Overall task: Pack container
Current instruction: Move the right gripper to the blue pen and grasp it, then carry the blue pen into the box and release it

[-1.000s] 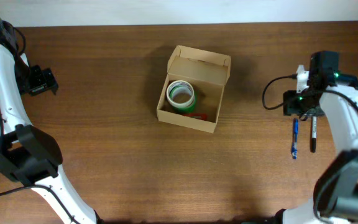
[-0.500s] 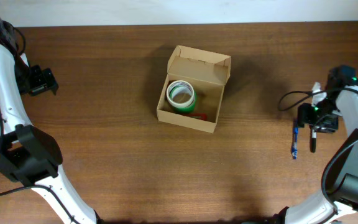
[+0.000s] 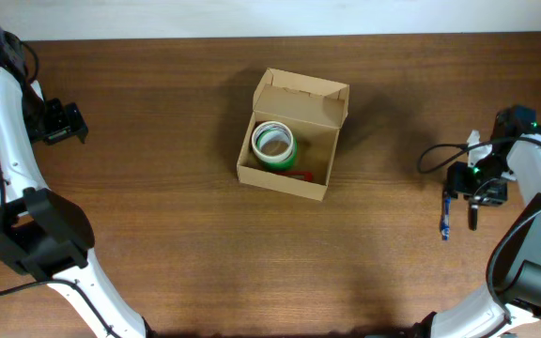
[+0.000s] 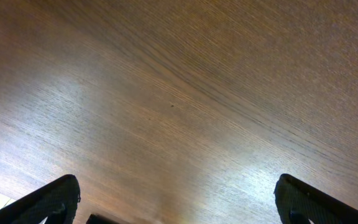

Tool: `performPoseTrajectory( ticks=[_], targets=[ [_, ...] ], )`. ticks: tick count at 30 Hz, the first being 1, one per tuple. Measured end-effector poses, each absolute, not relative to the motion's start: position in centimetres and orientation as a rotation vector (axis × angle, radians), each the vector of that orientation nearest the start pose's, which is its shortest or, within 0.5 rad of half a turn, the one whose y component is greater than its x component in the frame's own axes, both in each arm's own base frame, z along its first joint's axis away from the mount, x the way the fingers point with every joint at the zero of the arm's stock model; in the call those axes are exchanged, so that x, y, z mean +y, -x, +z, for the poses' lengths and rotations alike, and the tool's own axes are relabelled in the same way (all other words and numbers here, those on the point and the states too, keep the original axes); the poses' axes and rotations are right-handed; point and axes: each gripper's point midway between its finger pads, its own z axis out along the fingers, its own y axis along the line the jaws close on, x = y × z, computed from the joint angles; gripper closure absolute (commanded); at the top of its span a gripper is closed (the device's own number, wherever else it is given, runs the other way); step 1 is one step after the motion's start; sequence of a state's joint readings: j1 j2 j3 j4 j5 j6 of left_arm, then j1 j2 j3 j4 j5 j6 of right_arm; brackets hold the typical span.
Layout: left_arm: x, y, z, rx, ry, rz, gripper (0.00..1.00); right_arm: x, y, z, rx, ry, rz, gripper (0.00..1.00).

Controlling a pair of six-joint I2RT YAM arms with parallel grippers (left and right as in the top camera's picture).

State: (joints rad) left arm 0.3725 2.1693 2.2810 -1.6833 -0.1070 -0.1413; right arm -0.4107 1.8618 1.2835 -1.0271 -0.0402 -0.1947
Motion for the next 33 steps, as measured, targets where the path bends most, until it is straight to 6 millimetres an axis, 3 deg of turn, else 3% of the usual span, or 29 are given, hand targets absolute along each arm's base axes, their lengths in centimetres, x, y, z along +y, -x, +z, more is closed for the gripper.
performPoseTrajectory(
  ticks=[4,13,23,33],
  targets=[
    [16.5,-37.1,17.4,3.047,0.800,0.168,0.00,-12.0,-29.4,2.6,3.157,-0.344,0.085,0.43],
    [16.5,-37.1,17.4,3.047,0.800,0.167,0.00,-11.9,-29.0,0.6,3.188,-0.360,0.101,0.55],
    [16.5,-37.1,17.4,3.047,0.800,0.167,0.00,-12.4,-29.0,-0.4,3.205,-0.382,0.062,0.96],
    [16.5,-37.1,17.4,3.047,0.800,0.167,0.00,-11.6,-29.7,-0.1,3.194,-0.388,0.143,0.96]
  ],
)
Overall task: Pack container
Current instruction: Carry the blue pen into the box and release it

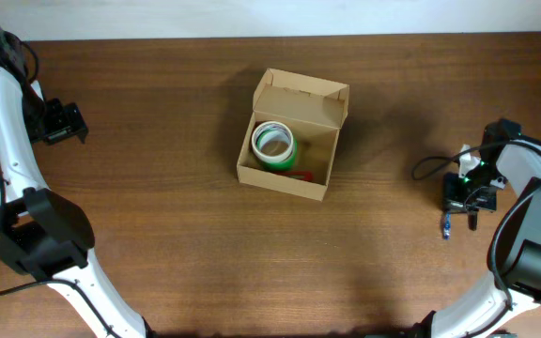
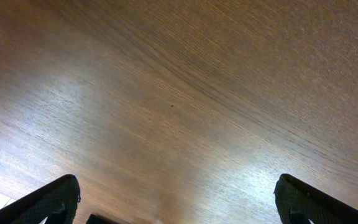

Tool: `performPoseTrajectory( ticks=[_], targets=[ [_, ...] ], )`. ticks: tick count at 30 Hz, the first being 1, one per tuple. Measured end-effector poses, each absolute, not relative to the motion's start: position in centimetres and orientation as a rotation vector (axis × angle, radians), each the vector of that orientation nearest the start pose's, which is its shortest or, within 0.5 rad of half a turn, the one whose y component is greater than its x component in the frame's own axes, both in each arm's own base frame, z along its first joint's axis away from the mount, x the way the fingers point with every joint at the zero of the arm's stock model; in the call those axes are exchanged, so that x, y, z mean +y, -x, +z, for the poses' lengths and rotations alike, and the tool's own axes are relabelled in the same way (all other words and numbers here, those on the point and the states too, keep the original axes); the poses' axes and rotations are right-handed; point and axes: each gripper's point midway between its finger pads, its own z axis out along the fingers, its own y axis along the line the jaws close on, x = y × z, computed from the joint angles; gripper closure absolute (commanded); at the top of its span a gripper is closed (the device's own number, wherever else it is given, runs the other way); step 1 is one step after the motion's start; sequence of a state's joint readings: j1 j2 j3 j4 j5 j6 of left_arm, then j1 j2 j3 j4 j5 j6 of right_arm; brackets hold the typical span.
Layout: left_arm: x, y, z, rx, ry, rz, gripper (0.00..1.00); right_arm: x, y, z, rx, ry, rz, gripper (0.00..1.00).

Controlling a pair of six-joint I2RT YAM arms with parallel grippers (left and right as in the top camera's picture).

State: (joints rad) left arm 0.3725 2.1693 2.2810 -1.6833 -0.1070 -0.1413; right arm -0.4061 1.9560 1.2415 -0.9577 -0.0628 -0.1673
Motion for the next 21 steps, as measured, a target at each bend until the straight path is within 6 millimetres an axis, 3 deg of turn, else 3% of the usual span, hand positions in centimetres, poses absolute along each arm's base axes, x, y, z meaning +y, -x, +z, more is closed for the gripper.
performPoseTrajectory(
  ticks=[5,8,10,15,17,19,21],
  targets=[
    [16.5,-37.1,17.4,3.047,0.800,0.167,0.00,-8.9,-32.3,2.4,3.180,-0.265,0.229,0.96],
    [16.5,-37.1,17.4,3.046,0.800,0.168,0.00,-6.6,-35.7,6.0,3.125,-0.119,0.220,0.96],
    [16.5,-37.1,17.4,3.046,0.800,0.168,0.00,-4.3,-38.3,9.6,3.060,-0.003,0.210,0.96],
    [16.5,-37.1,17.4,3.046,0.800,0.166,0.00,2.5,-42.9,19.4,2.833,0.277,0.179,0.96],
    [16.5,-37.1,17.4,3.047,0.800,0.167,0.00,7.2,-44.2,24.6,2.659,0.440,0.177,0.96],
    [16.5,-37.1,17.4,3.047,0.800,0.167,0.00,11.1,-43.5,27.0,2.557,0.632,0.181,0.96],
    [16.5,-37.1,17.4,3.047,0.800,0.167,0.00,15.0,-42.4,28.1,2.470,0.833,0.183,0.96]
  ],
)
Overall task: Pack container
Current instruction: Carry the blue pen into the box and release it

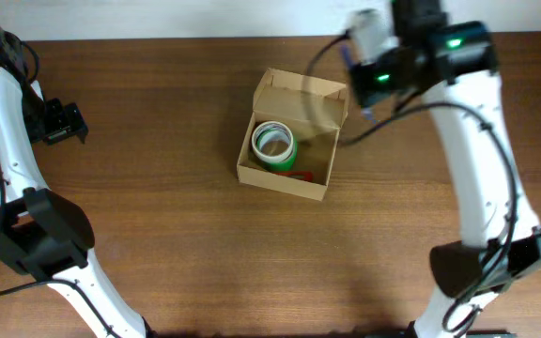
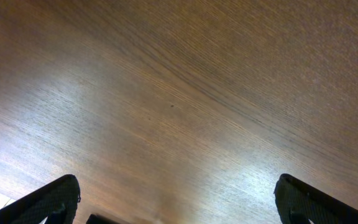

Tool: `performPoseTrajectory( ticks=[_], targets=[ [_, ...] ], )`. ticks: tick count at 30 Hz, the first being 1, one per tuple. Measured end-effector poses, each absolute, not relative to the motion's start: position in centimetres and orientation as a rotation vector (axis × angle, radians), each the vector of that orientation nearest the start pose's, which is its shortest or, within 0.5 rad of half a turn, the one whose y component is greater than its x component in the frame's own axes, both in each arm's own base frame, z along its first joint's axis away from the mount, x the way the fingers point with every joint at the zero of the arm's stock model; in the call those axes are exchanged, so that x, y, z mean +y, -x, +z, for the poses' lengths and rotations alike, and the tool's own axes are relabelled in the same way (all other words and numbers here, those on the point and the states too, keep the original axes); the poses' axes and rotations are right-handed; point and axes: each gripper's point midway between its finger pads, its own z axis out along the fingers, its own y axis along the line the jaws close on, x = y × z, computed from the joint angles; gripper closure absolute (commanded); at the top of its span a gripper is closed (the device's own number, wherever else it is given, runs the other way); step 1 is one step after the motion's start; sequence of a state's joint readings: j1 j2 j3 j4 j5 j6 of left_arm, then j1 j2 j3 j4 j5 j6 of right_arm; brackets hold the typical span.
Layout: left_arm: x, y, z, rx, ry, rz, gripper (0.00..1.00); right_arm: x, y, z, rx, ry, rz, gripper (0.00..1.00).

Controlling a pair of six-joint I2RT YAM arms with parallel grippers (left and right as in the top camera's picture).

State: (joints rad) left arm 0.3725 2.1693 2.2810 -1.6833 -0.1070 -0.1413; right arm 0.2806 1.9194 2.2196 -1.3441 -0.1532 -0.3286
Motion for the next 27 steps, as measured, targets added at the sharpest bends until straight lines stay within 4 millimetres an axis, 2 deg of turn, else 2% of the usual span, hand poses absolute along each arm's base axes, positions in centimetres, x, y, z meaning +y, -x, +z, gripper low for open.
performPoseTrajectory(
  ticks=[3,5,8,13,16,21,27],
  targets=[
    [16.5,-37.1,17.4,3.047,0.800,0.167,0.00,20.2,-40.1,27.4,2.393,1.104,0.208,0.96],
    [16.5,-37.1,17.4,3.047,0.800,0.167,0.00,22.3,-39.0,26.1,2.379,1.227,0.219,0.96],
    [16.5,-37.1,17.4,3.047,0.800,0.167,0.00,24.2,-37.8,23.1,2.409,1.384,0.227,0.96],
    [16.5,-37.1,17.4,3.047,0.800,0.167,0.00,25.1,-37.1,17.1,2.526,1.546,0.185,0.96],
    [16.5,-37.1,17.4,3.047,0.800,0.167,0.00,25.2,-37.2,14.7,2.567,1.592,0.167,0.96],
    [16.5,-37.1,17.4,3.047,0.800,0.167,0.00,25.1,-37.4,12.2,2.617,1.628,0.140,0.96],
    [16.5,-37.1,17.4,3.047,0.800,0.167,0.00,25.1,-37.8,11.1,2.626,1.633,0.125,0.96]
  ],
)
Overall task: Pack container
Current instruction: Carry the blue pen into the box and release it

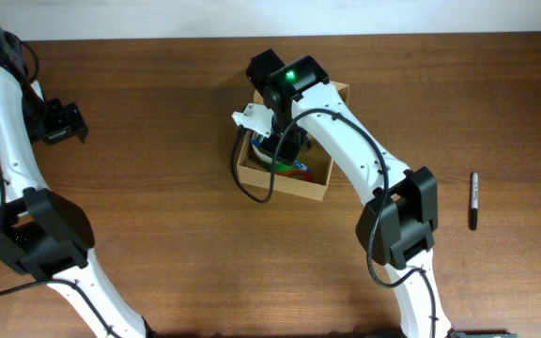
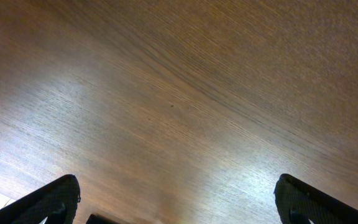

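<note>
An open cardboard box [image 1: 319, 186] stands mid-table. My right arm reaches over it, and its gripper [image 1: 281, 147] is down inside the box, hiding most of the contents. A bit of red and blue [image 1: 299, 169] shows by the gripper, and I cannot tell whether its fingers are open or shut. My left gripper [image 1: 62, 122] hangs at the far left, away from the box. In the left wrist view my left gripper [image 2: 178, 208] is open over bare wood, its fingertips [image 2: 51, 199] wide apart.
A black marker [image 1: 473, 200] lies on the wooden table [image 1: 158, 235] at the right, well away from the box. The box's flap [image 1: 338, 91] stands up at its far side. The table's far edge runs along the top of the overhead view.
My right arm was above the box's back flap with something blue at its gripper. Now the gripper is down inside the box. The left arm has not moved.
My right gripper was beside a blue pen at the table's right side, then directly on the pen. Later the arm was over the back of the box and the pen was gone from the table. Now the gripper is in the box. The left gripper stayed open throughout.
</note>
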Tool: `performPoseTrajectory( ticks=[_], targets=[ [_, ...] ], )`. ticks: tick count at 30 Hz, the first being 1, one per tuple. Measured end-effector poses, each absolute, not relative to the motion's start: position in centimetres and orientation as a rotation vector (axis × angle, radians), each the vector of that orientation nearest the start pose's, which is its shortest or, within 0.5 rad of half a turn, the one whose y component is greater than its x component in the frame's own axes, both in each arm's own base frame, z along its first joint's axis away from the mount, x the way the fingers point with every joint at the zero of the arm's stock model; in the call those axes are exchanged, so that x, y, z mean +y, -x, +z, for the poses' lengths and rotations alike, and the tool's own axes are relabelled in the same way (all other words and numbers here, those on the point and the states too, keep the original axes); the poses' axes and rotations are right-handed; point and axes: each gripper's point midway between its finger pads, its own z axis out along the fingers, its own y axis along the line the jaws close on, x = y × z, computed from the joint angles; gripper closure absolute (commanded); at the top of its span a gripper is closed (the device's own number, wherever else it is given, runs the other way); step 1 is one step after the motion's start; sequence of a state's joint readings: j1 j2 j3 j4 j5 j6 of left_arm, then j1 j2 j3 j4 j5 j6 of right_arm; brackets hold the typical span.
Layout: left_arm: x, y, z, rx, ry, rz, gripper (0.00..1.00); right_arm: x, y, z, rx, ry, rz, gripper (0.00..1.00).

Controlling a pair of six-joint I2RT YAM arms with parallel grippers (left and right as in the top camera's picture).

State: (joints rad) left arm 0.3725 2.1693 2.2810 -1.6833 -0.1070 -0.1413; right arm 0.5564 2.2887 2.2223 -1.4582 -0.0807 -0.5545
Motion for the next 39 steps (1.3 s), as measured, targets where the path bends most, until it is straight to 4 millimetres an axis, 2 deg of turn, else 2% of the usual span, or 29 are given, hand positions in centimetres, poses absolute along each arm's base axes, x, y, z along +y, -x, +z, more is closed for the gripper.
performPoseTrajectory(
  ticks=[14,24,31,32,33,34,35,39],
  targets=[
    [16.5,-37.1,17.4,3.047,0.800,0.167,0.00,24.0,-36.1,8.0,2.715,1.677,0.121,0.96],
    [16.5,-37.1,17.4,3.047,0.800,0.167,0.00,23.9,-35.7,7.9,2.730,1.685,0.120,0.96],
    [16.5,-37.1,17.4,3.047,0.800,0.167,0.00,25.0,-35.0,7.9,2.698,1.740,0.086,0.96],
    [16.5,-37.1,17.4,3.047,0.800,0.167,0.00,25.1,-34.9,7.9,2.692,1.749,0.079,0.89],
    [16.5,-37.1,17.4,3.047,0.800,0.167,0.00,25.2,-34.8,7.9,2.690,1.752,0.074,0.54],
    [16.5,-37.1,17.4,3.047,0.800,0.167,0.00,25.2,-34.8,7.9,2.693,1.749,0.063,0.52],
    [16.5,-37.1,17.4,3.047,0.800,0.167,0.00,25.2,-34.9,7.8,2.697,1.743,0.054,0.53],
    [16.5,-37.1,17.4,3.047,0.800,0.167,0.00,24.7,-35.2,7.8,2.709,1.723,0.008,0.71]
  ],
)
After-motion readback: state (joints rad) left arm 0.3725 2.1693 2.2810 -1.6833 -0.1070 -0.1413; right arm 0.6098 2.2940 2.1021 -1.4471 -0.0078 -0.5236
